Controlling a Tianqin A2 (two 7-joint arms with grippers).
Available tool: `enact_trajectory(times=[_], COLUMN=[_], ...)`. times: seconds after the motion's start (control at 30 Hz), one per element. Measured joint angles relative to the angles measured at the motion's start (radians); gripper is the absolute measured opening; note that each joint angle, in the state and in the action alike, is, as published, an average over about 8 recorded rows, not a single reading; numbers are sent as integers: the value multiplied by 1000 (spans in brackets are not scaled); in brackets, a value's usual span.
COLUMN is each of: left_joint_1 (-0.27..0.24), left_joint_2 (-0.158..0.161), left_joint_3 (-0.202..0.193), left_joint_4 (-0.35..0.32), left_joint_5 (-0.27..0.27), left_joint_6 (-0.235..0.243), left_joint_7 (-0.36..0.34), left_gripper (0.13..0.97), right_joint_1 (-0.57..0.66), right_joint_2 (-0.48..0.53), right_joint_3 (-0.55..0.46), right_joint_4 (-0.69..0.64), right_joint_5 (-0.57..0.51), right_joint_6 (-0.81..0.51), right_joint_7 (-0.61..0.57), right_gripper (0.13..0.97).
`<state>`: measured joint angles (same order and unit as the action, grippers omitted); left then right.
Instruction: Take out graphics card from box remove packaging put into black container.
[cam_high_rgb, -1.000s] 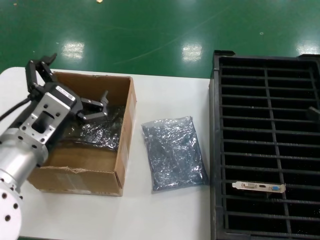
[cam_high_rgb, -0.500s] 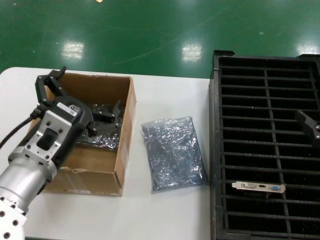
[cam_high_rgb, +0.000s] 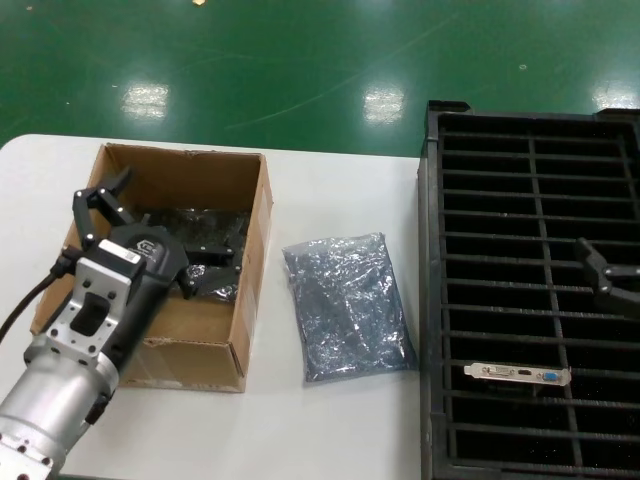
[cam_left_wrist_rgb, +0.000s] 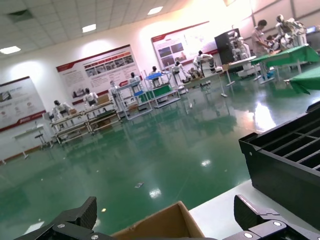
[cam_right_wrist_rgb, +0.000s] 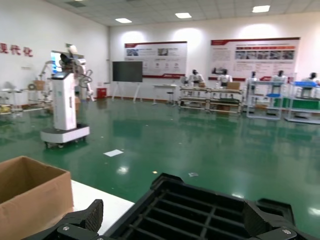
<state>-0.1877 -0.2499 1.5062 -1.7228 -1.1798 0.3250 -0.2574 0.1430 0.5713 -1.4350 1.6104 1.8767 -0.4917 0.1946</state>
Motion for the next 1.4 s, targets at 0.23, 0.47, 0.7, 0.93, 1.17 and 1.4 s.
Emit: enact_trajectory(times=[0.23,0.47,0.7,0.93,1.17,1.4], left_joint_1=[37,74,110,148,172,174], left_joint_2=[-10,-20,-29,-39,-46,-47], left_joint_3=[18,37,55,74,86,87], left_joint_4=[24,48,72,97,113,114], left_joint_5=[-121,-244,-364,-487,-570,-576], left_joint_6=[-64,-128,-191,-255,-298,-302], left_joint_7=[50,101,151,202,237,239], left_gripper=[966,966,966,966,966,966], right_joint_1=[-28,-56,-84,-113,-131,-133], right_joint_2=[-53,-107,-160,-214,-249,-252], right_joint_3=[-32,-65,-97,-130,-151,-153], right_joint_4=[-2,-4,-6,-8,-10,-10], right_joint_5=[-15,-30,-45,-60,-70,-71], right_joint_6=[96,194,289,386,452,457], right_joint_7=[-38,-77,-114,-153,-179,-181], right_gripper=[966,966,966,966,966,966])
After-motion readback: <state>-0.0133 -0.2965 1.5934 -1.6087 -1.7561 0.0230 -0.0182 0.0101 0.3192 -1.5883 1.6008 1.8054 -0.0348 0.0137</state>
